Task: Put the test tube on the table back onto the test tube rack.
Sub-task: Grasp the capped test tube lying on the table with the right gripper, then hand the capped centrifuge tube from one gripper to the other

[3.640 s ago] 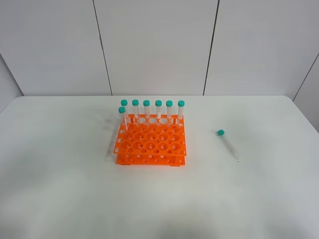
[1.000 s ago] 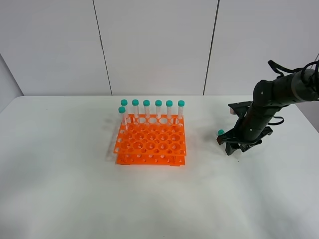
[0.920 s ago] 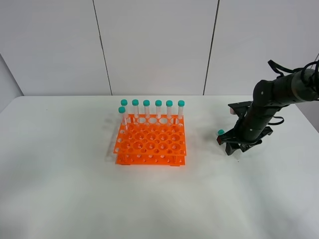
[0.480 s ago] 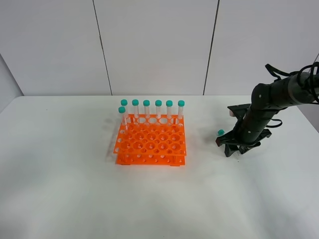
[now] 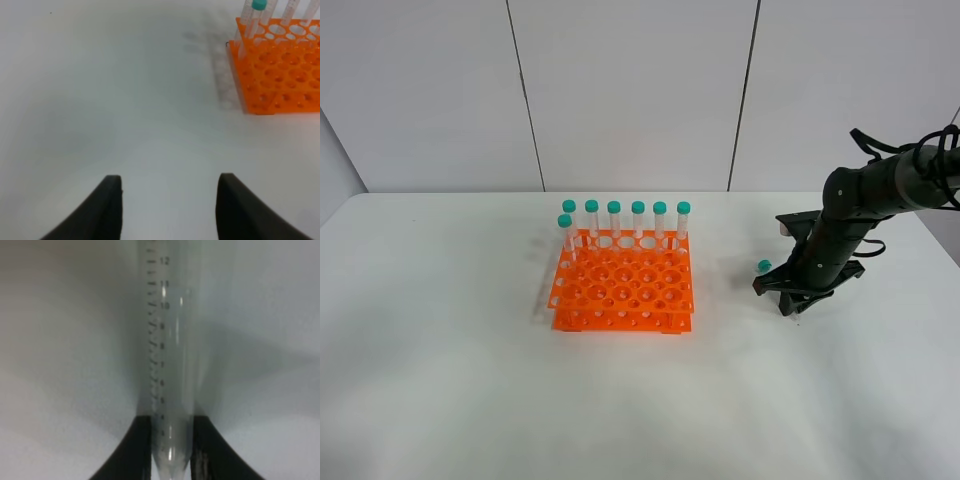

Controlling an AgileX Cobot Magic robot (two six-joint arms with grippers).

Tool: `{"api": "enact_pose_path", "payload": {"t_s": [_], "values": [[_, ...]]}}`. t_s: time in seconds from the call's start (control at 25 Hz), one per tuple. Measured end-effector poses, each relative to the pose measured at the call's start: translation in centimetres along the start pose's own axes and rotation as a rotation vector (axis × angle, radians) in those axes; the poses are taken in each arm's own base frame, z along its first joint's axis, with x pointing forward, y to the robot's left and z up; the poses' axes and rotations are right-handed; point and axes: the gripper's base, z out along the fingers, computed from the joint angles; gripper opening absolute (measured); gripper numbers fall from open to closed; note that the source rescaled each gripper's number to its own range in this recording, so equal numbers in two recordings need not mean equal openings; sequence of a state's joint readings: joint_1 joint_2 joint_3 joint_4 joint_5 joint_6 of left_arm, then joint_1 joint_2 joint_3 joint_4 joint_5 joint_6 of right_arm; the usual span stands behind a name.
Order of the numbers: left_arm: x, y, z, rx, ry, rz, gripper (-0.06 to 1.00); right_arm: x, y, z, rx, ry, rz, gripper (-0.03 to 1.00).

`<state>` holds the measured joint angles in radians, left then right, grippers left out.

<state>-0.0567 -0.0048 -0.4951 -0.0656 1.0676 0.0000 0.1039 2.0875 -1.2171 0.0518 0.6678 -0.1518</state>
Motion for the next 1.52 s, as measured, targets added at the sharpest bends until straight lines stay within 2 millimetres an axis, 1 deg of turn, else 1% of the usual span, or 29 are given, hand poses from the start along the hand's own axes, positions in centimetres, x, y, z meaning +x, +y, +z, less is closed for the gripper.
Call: {"api": "enact_pose_path", "payload": {"t_s": [0.36,0.44,0.52,0.56,0.6,0.72,0.8,0.92,1.0,1.04,1.12,1.2,1.36,1.44,1.52], "values": [[0.0,0.0,0.0,0.000,0.000,0.000,0.72,0.2,0.0,-0.2,-0.001,0.025,-0.023,0.01],[0.0,0.0,0.0,0.000,0.000,0.000,0.72,0.4,0.0,-0.5,0.003,0.039,-0.039,0.01],[0.0,0.0,0.0,0.000,0.000,0.000,0.72,0.5,0.0,-1.6,0.008,0.029,-0.050,0.01],[0.0,0.0,0.0,0.000,0.000,0.000,0.72,0.4,0.0,-2.4,0.011,0.009,-0.056,0.01],[0.0,0.0,0.0,0.000,0.000,0.000,0.72,0.2,0.0,-3.6,0.016,-0.025,-0.059,0.01],[0.0,0.0,0.0,0.001,0.000,0.000,0.72,-0.1,0.1,-7.6,0.033,-0.153,-0.066,0.01],[0.0,0.0,0.0,0.001,0.000,0.000,0.72,-0.2,0.3,-10.6,0.037,-0.257,-0.058,0.01],[0.0,0.0,0.0,0.001,0.000,0.000,0.72,0.2,0.7,-14.6,0.029,-0.386,-0.065,0.01],[0.0,0.0,0.0,0.001,0.000,0.000,0.72,0.7,1.0,-16.7,0.022,-0.442,-0.081,0.01],[0.0,0.0,0.0,0.001,0.000,0.000,0.72,1.0,1.1,-17.7,0.021,-0.461,-0.088,0.01],[0.0,0.0,0.0,0.001,0.000,0.000,0.72,1.9,1.3,-18.9,0.025,-0.487,-0.103,0.01],[0.0,0.0,0.0,0.001,0.000,0.000,0.72,3.0,1.4,-19.5,0.034,-0.510,-0.110,0.01],[0.0,0.0,0.0,0.001,0.000,0.000,0.72,5.9,1.5,-19.3,0.072,-0.559,-0.120,0.01],[0.0,0.0,0.0,0.001,0.000,0.000,0.72,7.8,1.6,-18.6,0.078,-0.565,-0.112,0.01],[0.0,0.0,0.0,0.001,0.000,0.000,0.72,9.8,1.8,-18.3,0.077,-0.591,-0.100,0.01]]}}
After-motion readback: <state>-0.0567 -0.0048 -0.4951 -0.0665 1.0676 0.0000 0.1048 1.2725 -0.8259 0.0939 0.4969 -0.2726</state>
